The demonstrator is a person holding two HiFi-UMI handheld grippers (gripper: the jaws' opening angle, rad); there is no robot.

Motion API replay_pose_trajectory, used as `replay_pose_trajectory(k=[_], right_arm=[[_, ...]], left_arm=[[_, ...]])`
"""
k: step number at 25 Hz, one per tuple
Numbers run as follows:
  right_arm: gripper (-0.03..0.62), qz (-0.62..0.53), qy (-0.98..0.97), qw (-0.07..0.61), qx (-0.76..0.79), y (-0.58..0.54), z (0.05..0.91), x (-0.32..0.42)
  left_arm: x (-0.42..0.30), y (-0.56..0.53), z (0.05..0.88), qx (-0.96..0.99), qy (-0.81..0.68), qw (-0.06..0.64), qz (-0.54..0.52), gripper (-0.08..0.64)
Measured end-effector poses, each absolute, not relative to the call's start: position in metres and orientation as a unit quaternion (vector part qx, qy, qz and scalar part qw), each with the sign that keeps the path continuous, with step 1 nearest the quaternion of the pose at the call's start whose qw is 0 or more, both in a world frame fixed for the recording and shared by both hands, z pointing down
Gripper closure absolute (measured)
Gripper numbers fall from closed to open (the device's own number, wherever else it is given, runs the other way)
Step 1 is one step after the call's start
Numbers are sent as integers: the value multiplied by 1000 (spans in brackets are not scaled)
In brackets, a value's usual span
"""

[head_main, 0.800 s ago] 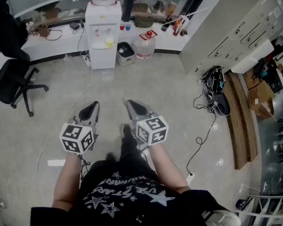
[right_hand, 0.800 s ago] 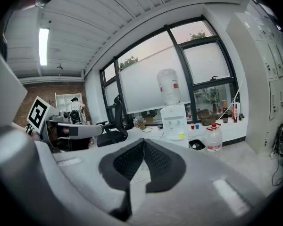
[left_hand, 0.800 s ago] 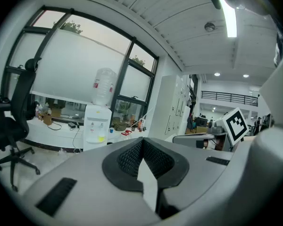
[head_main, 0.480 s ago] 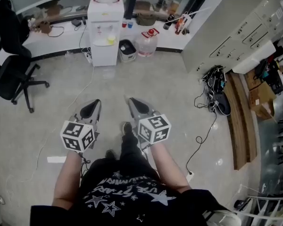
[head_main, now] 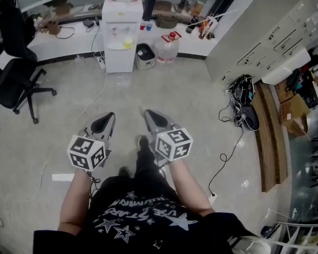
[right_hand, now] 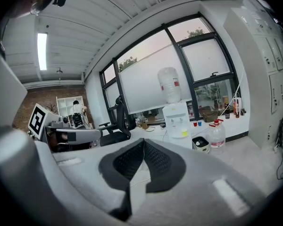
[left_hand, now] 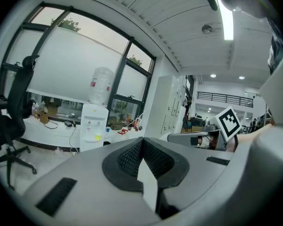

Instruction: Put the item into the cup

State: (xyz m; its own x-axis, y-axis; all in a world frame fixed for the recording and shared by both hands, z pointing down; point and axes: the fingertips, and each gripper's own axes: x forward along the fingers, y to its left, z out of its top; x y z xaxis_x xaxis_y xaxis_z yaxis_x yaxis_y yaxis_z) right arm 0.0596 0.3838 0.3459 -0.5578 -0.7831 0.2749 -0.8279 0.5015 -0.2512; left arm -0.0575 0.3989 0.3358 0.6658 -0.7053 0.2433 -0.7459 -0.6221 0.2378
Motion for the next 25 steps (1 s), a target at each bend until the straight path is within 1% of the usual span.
replay_pose_trajectory(k=[7,13,19,25], right_arm=[[591,178,-865,62,465,369,339,56],[591,195,-863,64,462,344,353,61],[591,206,-863,68,456,294,364,72],[591,227,-861,66,451,221,372,96]], left_arm=[[-70,387,333,893,-415,166,54,555],[-70,362,343,888,-422,176,53,555],[-61,314,352,882,-431,182,60,555],[-45,249,354,871,-450,183,68,555]])
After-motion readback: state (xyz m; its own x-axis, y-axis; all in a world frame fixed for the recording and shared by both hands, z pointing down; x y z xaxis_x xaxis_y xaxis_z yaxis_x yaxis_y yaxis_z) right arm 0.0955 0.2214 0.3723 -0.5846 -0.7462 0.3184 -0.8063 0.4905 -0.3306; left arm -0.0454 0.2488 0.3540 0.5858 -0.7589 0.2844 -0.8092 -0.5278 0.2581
